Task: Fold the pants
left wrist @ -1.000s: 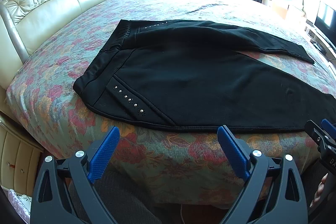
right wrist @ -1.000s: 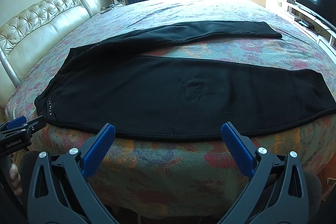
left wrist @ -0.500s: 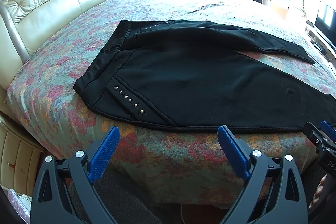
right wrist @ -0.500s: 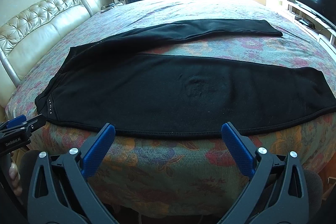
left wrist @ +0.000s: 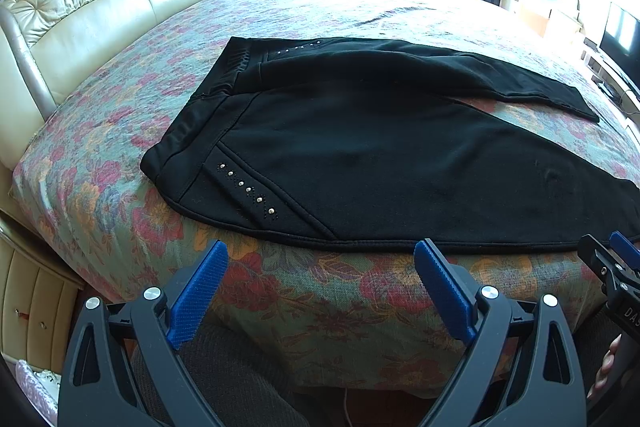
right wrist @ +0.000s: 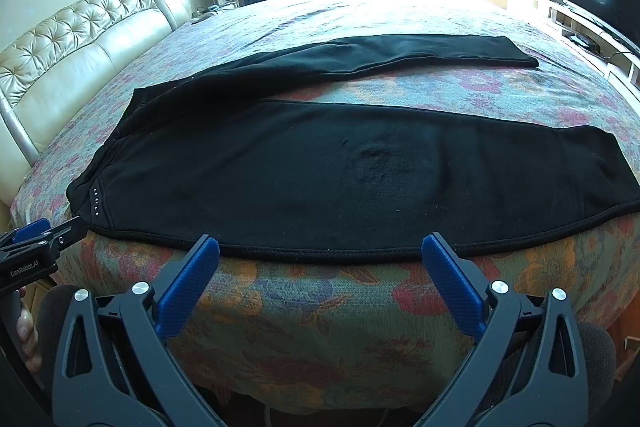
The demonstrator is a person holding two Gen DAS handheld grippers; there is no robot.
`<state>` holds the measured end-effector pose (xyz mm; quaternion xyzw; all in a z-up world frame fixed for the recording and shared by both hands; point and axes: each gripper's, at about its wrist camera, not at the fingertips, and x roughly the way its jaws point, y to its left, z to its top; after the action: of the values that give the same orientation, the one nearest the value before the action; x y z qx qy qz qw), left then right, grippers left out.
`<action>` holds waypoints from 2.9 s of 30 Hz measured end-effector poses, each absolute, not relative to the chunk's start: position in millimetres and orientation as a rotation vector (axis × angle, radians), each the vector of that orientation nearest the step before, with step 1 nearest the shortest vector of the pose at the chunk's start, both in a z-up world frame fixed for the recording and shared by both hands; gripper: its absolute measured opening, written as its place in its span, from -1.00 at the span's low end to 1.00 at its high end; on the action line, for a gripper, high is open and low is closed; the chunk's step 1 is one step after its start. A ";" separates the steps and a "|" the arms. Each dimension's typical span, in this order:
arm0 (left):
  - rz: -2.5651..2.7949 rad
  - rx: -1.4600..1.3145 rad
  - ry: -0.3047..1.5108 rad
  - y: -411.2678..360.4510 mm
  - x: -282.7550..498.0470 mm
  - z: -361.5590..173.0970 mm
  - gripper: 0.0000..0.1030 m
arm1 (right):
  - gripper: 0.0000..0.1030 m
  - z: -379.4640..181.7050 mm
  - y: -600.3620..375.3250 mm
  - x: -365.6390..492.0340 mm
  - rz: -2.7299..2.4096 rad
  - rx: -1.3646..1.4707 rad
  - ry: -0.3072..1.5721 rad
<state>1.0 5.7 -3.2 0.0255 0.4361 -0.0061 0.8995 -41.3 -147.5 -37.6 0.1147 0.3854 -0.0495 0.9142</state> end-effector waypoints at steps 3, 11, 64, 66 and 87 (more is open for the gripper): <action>-0.012 0.053 0.903 5.7 1.0 -3.1 0.81 | 0.96 -38.9 -146.8 -41.9 -0.102 0.238 0.797; -0.012 0.054 0.905 6.4 0.9 -3.7 0.81 | 0.96 -39.8 -148.5 -40.4 -0.102 0.241 0.803; -0.427 -0.277 1.066 196.5 405.3 -69.7 0.88 | 0.96 -78.5 -165.6 80.0 -0.025 0.262 0.942; -0.419 -0.219 1.056 191.5 403.1 -66.6 0.88 | 0.96 -77.9 -166.2 80.9 -0.021 0.264 0.943; -0.344 -0.244 1.039 189.9 403.6 -66.9 -0.85 | 0.28 -26.4 -250.4 376.0 0.311 -0.185 0.965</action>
<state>403.6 189.9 -66.9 -0.1157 0.4927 -0.1631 0.8469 376.0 -250.4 -26.4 -0.0883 0.4615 0.1486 0.8701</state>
